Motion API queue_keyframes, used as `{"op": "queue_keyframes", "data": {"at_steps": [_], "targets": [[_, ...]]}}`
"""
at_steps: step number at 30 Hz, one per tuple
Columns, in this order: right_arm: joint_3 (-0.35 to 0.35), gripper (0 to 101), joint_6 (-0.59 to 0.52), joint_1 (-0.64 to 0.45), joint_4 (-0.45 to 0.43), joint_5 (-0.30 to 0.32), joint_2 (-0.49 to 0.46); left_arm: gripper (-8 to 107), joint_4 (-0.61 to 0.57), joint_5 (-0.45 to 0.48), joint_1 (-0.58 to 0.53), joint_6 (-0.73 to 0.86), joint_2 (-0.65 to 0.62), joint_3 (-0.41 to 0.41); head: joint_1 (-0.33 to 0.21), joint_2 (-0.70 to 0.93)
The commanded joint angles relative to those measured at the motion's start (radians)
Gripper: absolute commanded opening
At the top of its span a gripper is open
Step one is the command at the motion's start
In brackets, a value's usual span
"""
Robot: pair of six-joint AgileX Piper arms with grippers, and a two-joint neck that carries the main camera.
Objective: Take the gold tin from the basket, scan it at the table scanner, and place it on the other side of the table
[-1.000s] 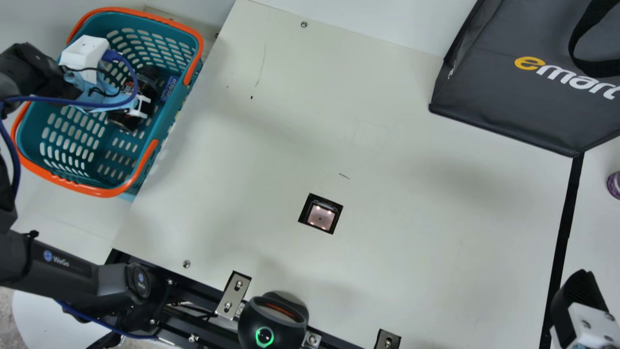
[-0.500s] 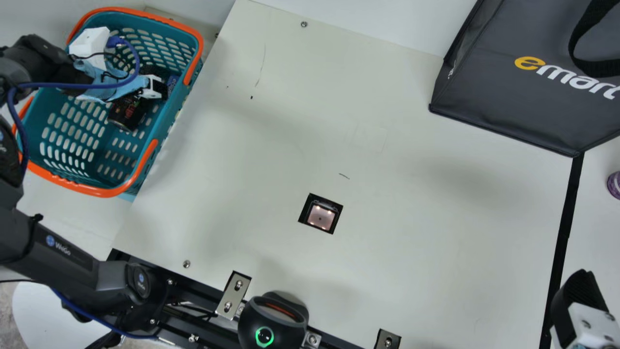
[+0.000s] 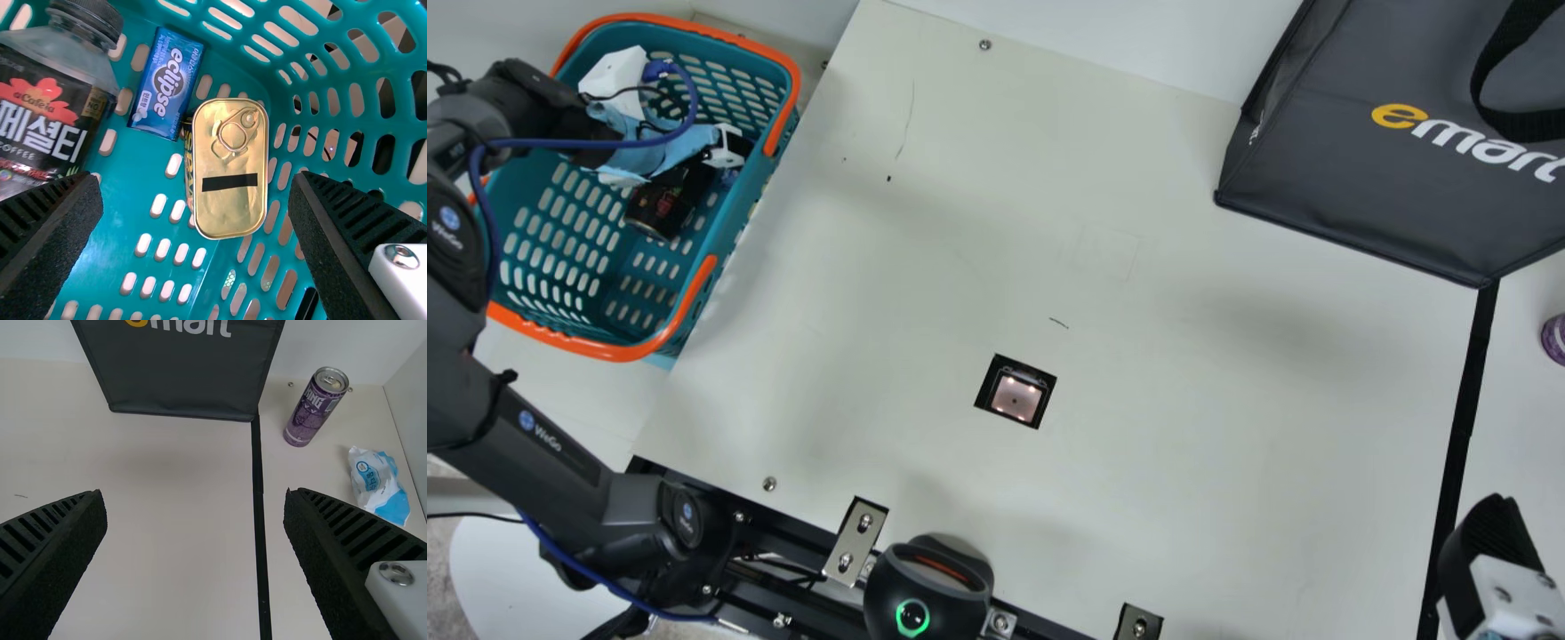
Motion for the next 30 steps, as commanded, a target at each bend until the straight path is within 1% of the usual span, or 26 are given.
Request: {"op": "queue_keyframes", "data": {"at_steps": [1, 23, 30], "targets": [[0.000, 95, 0.000, 0.000, 0.000, 0.000, 0.000, 90, -0.012, 0.000, 0.002, 0.008, 0.012, -0.002, -0.029, 0.004], [0.000, 95, 0.000, 0.000, 0.000, 0.000, 0.000, 90, -0.100, -0.005, -0.011, 0.106, 0.142, -0.056, -0.029, 0.004], [0.000, 95, 0.000, 0.000, 0.000, 0.000, 0.000, 90, -0.077, -0.034, -0.023, 0.092, 0.172, -0.065, -0.029, 0.004]]}}
